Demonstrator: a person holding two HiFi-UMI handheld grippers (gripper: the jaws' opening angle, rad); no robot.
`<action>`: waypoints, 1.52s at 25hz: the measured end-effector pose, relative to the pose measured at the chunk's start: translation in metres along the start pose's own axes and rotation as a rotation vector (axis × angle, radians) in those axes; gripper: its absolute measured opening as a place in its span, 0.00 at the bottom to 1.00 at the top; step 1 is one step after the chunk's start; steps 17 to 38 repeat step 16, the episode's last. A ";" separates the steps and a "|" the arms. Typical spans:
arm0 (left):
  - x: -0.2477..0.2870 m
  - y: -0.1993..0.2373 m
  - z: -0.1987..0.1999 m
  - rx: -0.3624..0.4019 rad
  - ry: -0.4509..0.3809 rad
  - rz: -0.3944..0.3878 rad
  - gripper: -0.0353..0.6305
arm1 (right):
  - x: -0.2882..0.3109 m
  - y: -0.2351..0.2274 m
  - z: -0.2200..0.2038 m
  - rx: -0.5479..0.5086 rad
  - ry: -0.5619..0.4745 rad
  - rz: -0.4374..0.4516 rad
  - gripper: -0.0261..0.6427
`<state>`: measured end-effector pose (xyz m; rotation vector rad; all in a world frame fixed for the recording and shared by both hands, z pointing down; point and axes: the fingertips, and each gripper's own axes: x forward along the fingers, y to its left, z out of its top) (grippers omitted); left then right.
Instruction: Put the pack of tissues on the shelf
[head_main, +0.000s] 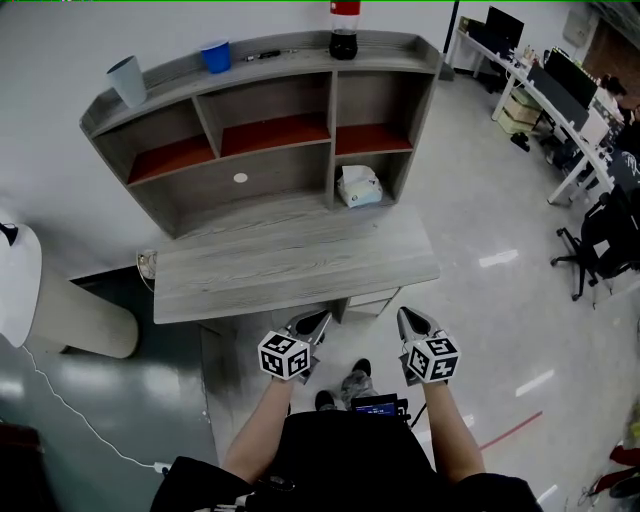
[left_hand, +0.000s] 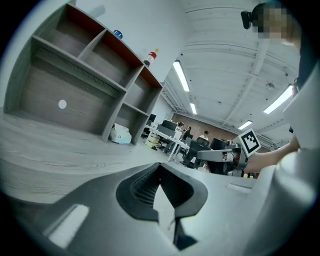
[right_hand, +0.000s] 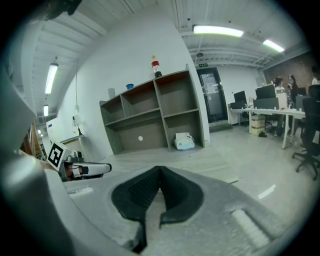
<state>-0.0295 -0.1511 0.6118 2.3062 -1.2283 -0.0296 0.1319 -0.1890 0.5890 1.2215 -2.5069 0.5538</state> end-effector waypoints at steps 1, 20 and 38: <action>-0.001 -0.003 -0.002 0.002 0.004 -0.007 0.05 | -0.002 0.001 -0.002 0.001 -0.001 -0.002 0.04; 0.006 -0.026 0.005 0.022 -0.002 -0.068 0.05 | -0.011 -0.005 0.009 0.015 -0.057 -0.012 0.04; 0.006 -0.026 0.005 0.022 -0.002 -0.068 0.05 | -0.011 -0.005 0.009 0.015 -0.057 -0.012 0.04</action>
